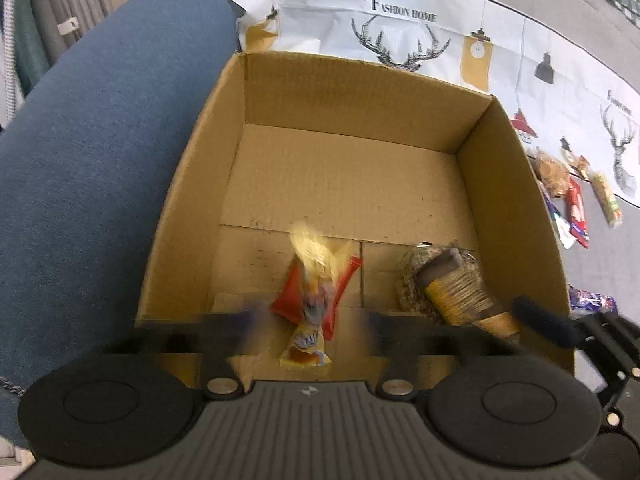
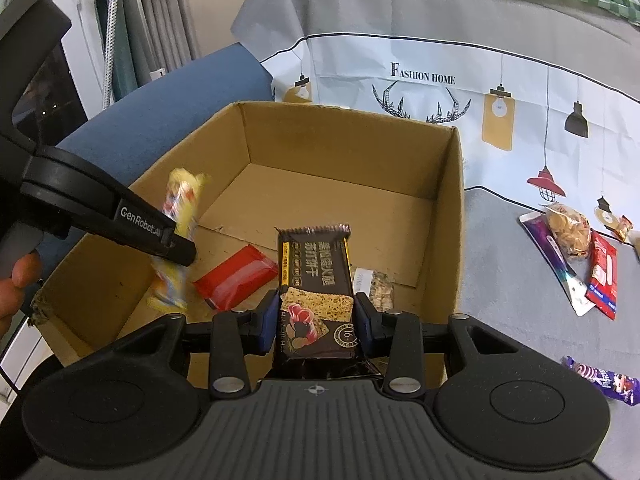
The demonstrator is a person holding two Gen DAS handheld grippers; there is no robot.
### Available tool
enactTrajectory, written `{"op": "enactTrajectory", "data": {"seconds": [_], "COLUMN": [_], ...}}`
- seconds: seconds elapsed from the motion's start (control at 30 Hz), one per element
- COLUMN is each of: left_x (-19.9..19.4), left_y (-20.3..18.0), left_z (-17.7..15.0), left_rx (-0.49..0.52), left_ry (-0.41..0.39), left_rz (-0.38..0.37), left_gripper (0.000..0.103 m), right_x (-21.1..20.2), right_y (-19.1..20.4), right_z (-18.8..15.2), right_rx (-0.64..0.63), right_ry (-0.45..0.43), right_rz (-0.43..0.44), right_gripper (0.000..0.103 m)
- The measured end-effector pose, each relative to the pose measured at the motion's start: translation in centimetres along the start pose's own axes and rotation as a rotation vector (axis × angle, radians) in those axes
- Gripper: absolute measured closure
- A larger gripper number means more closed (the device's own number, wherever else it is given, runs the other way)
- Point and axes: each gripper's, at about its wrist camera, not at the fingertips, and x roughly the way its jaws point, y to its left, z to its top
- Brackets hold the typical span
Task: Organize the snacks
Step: 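Open both tools to drop the chocolate bar and wafer stick into the box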
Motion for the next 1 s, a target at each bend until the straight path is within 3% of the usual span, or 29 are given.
{"op": "enactTrajectory", "data": {"seconds": [0.07,0.13,0.3,0.5,0.77,1.0], "left_x": [-1.2,-2.2,-5.0,-10.1,-15.2,-18.3], "left_y": [0.0,-0.1,-0.1,0.0,-0.6,-1.4], "left_z": [-0.4,-0.9,-4.3,-9.5,-14.7,-16.9], "left_rx": [-0.002,0.03,0.035,-0.031,-0.095,-0.098], "left_ry": [-0.062,-0.077,-0.069,-0.103,-0.176,-0.235], "left_rz": [0.042,0.052,0.06,0.062,0.088,0.095], "left_gripper": [0.0,0.0,0.0,0.0,0.0,0.0], "right_x": [-0.3,-1.4,-5.3,-10.3,-16.6,-21.4], "right_y": [0.1,0.0,0.8,1.8,2.6,3.7], "right_z": [0.3,0.2,-1.6,-3.1,-4.7,-6.3], "right_rx": [-0.009,-0.009,-0.04,-0.014,-0.03,-0.104], "right_ry": [0.002,-0.01,0.004,-0.017,-0.106,-0.226], "right_rz": [0.001,0.001,0.016,0.026,-0.002,-0.01], "right_gripper": [0.021,0.013,0.007,0.005,0.004,0.001]}}
